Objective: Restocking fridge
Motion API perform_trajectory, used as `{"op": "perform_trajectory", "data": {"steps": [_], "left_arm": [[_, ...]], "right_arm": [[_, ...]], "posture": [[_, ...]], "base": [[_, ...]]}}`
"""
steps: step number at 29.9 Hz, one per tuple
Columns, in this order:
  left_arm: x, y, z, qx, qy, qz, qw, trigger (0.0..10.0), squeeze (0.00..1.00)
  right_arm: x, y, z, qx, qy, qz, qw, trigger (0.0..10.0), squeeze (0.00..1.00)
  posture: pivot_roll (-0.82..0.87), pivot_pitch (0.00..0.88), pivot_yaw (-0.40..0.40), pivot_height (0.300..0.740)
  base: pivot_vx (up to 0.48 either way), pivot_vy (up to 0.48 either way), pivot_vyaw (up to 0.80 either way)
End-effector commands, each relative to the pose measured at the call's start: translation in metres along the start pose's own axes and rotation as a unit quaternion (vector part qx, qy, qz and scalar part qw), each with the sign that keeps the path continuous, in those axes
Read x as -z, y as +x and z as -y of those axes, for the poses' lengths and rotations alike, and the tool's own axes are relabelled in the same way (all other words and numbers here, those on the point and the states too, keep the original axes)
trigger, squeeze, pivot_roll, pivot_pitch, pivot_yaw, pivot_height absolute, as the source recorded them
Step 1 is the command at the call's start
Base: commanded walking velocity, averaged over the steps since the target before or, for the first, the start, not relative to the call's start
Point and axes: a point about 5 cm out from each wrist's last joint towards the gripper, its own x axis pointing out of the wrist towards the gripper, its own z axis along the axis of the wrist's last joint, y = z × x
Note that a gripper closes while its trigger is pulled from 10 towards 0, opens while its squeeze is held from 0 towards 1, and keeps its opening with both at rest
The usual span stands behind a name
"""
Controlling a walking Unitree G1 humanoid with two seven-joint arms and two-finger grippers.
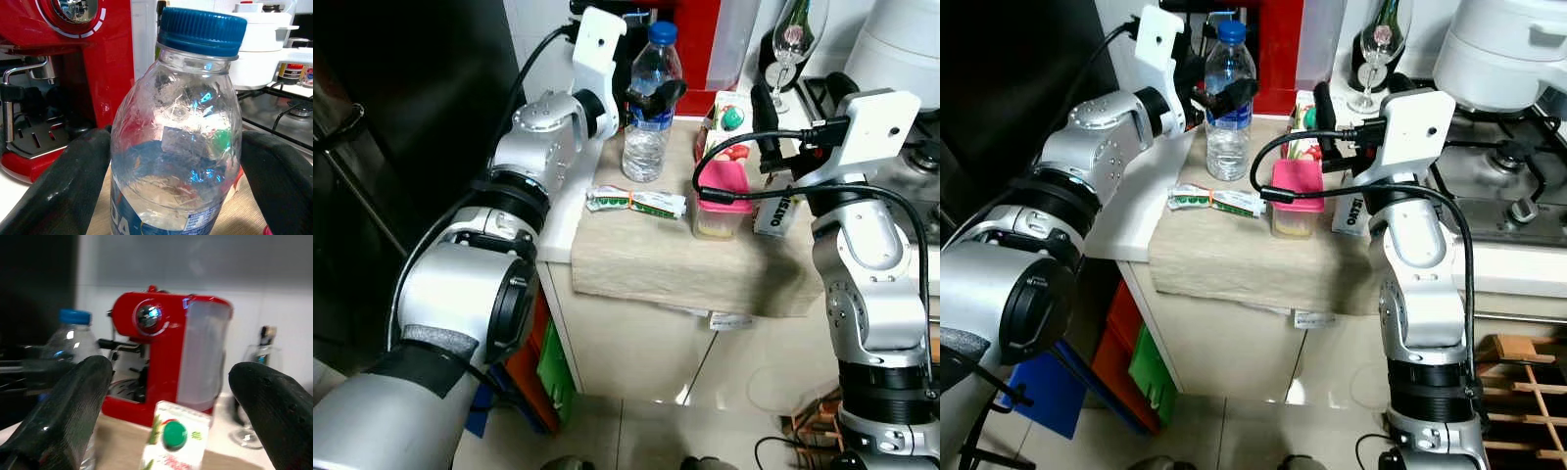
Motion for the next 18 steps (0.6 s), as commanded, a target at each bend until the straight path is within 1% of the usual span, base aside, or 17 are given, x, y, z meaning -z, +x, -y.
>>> {"op": "perform_trajectory", "data": {"steps": [1, 3, 4, 7, 10, 13, 14, 15, 18], "left_arm": [[-0.005, 0.001, 0.000, -0.004, 0.012, 0.000, 1.000, 10.0, 0.00], [-0.003, 0.002, 0.000, -0.005, 0.013, -0.004, 1.000, 10.0, 0.00], [-0.003, 0.002, 0.000, -0.005, 0.013, -0.004, 1.000, 10.0, 0.00], [-0.001, 0.002, -0.001, -0.014, 0.019, -0.008, 1.000, 10.0, 0.00], [-0.001, 0.002, -0.001, -0.015, 0.017, -0.007, 1.000, 10.0, 0.00], [0.000, 0.004, 0.002, -0.010, 0.013, -0.004, 1.000, 10.0, 0.00], [0.000, 0.005, 0.004, -0.010, 0.012, -0.003, 1.000, 3.3, 0.00], [0.000, 0.006, 0.005, -0.012, 0.010, -0.001, 1.000, 0.0, 0.00], [0.001, 0.007, 0.006, -0.014, 0.008, 0.001, 1.000, 0.0, 0.00]], "right_arm": [[-0.006, 0.003, -0.004, -0.023, 0.011, 0.005, 1.000, 10.0, 0.00], [-0.004, 0.003, -0.007, -0.037, 0.028, -0.009, 0.999, 10.0, 0.00], [-0.004, 0.003, -0.007, -0.037, 0.028, -0.009, 0.999, 10.0, 0.00], [-0.003, 0.003, -0.014, -0.067, 0.034, -0.022, 0.997, 10.0, 0.00], [-0.004, 0.003, -0.014, -0.071, 0.035, -0.023, 0.997, 10.0, 0.00], [-0.002, 0.003, -0.017, -0.088, 0.045, -0.032, 0.995, 10.0, 0.00], [-0.001, 0.003, -0.017, -0.093, 0.045, -0.036, 0.994, 10.0, 0.00], [-0.001, 0.003, -0.019, -0.100, 0.047, -0.038, 0.993, 10.0, 0.00], [-0.001, 0.003, -0.020, -0.109, 0.047, -0.041, 0.992, 10.0, 0.00]], "posture": [[-0.19, 0.003, 0.072, 0.740], [-0.19, 0.003, 0.072, 0.740], [-0.19, 0.003, 0.072, 0.740], [-0.19, 0.006, 0.071, 0.740], [-0.19, 0.008, 0.069, 0.740], [-0.19, 0.009, 0.065, 0.740], [-0.19, 0.009, 0.063, 0.740], [-0.19, 0.009, 0.062, 0.740], [-0.20, 0.009, 0.060, 0.740]], "base": [[0.000, 0.000, 0.00], [0.000, 0.000, 0.00], [0.000, 0.000, 0.00], [0.000, 0.000, 0.00], [0.000, 0.000, 0.00], [0.000, 0.000, 0.00], [0.000, 0.000, 0.00], [0.000, 0.000, 0.00], [0.000, 0.000, 0.00]]}}
